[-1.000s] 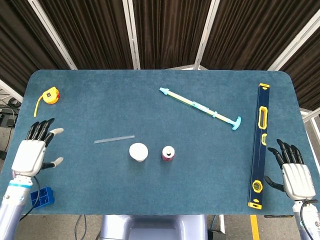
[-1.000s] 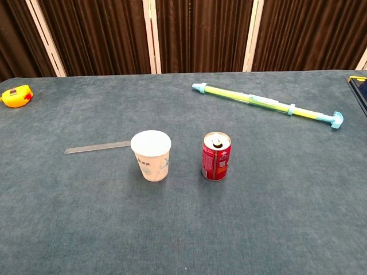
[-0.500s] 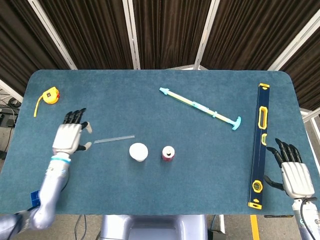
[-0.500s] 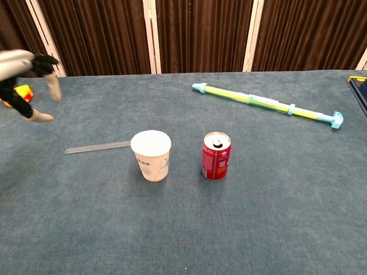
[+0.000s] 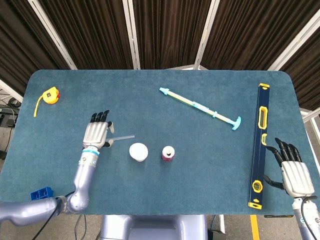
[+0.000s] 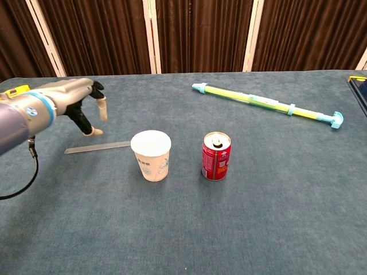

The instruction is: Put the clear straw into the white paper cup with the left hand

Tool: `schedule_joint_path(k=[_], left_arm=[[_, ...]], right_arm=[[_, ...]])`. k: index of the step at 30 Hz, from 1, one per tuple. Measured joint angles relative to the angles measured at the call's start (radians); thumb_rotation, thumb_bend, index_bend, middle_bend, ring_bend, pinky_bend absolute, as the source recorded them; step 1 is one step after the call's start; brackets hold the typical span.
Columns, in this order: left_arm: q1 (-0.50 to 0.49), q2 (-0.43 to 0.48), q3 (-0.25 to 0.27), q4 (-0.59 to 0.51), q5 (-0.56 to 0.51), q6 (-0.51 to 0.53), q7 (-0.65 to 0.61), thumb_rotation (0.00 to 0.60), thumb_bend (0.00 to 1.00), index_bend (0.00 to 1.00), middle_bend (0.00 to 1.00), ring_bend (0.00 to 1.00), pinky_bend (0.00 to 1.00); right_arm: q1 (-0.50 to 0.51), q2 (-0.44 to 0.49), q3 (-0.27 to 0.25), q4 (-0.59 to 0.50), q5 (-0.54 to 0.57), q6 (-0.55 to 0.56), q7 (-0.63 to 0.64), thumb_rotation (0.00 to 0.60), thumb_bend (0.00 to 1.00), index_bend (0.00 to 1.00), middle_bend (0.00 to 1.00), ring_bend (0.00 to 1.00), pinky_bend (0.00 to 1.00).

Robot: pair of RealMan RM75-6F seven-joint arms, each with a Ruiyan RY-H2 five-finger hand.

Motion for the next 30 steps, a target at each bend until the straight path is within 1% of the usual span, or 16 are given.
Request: schedule_joint_path(k=[6,11,16,30], left_arm=[[-0.043,-0.065,-0.006,0.074,-0.052,0.006,0.027,0.600,0.30,0.50,0.00,0.00,0.00],[-0.060,-0.088,-0.003,0.112,-0.074,0.005,0.043,0.600,0.37,0.50,0.00,0.00,0.00],[-0.072,-0.110,0.000,0.150,-0.087,0.001,0.045,0.600,0.37,0.48,0.00,0.00,0.00],[-0.087,-0.149,0.009,0.226,-0.108,-0.030,0.036,0.600,0.37,0.47,0.00,0.00,0.00]], right_arm=[[0.001,0.000,0.000,-0.001,0.003,-0.001,0.003,0.600,0.18,0.16,0.00,0.00,0.00],[0.000,0.001,0.000,-0.002,0.003,-0.001,0.005,0.600,0.18,0.16,0.00,0.00,0.00],[-0.001,0.001,-0.001,-0.002,0.003,0.001,0.008,0.600,0.18,0.16,0.00,0.00,0.00],[0.000,0.002,-0.001,-0.003,0.005,-0.001,0.010,0.600,0.18,0.16,0.00,0.00,0.00]])
